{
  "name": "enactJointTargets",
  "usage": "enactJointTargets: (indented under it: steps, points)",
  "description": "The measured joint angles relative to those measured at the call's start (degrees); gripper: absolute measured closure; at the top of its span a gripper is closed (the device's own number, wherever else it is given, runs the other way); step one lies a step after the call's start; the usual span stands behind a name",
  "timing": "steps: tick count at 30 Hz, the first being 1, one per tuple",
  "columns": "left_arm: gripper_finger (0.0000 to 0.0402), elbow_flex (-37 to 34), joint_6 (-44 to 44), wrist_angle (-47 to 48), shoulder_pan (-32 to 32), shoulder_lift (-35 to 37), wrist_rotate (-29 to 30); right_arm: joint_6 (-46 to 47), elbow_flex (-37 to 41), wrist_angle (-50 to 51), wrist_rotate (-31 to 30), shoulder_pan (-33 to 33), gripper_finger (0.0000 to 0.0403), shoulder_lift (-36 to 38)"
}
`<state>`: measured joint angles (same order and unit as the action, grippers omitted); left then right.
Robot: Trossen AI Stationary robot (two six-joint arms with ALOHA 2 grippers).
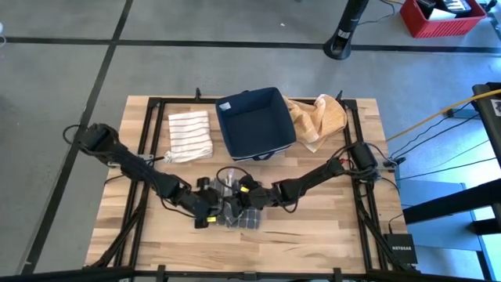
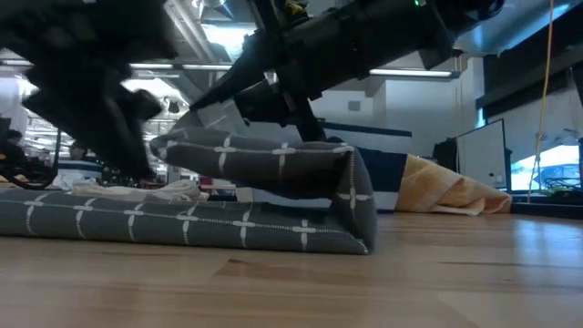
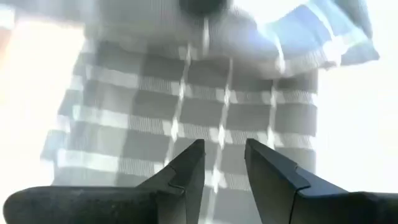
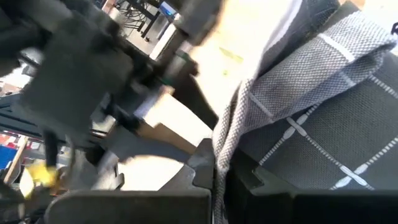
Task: Fold towel
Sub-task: Fold the black towel
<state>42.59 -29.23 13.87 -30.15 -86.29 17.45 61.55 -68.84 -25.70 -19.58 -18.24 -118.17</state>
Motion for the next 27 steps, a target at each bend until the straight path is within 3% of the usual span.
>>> enactJointTargets:
  steps: [4, 13, 21, 27]
  points:
    - [0.0294, -0.91, -5.17, 6.57, -2.94, 1.63, -0.67, 0.33, -0.02, -0.13, -0.34, -0.05, 0.0388, -0.02]
    - [0.0294, -4.74, -7.48, 3.80, -2.69, 0.50, 2.08, 5.54, -0.21, -1.68, -0.88, -0.09, 0.0379, -3.20]
    - [0.0294, -4.43, -7.66, 4.15, -2.69, 0.67, 1.85, 6.32, -0.20, -4.58, -1.72, 0.00, 0.0296, -3.34]
    - [0.0294, 0.31, -9.47, 12.03, -2.71, 0.93, -5.51, 8.87, -0.22, -4.72, 2.33, -0.11, 0.0241, -3.21]
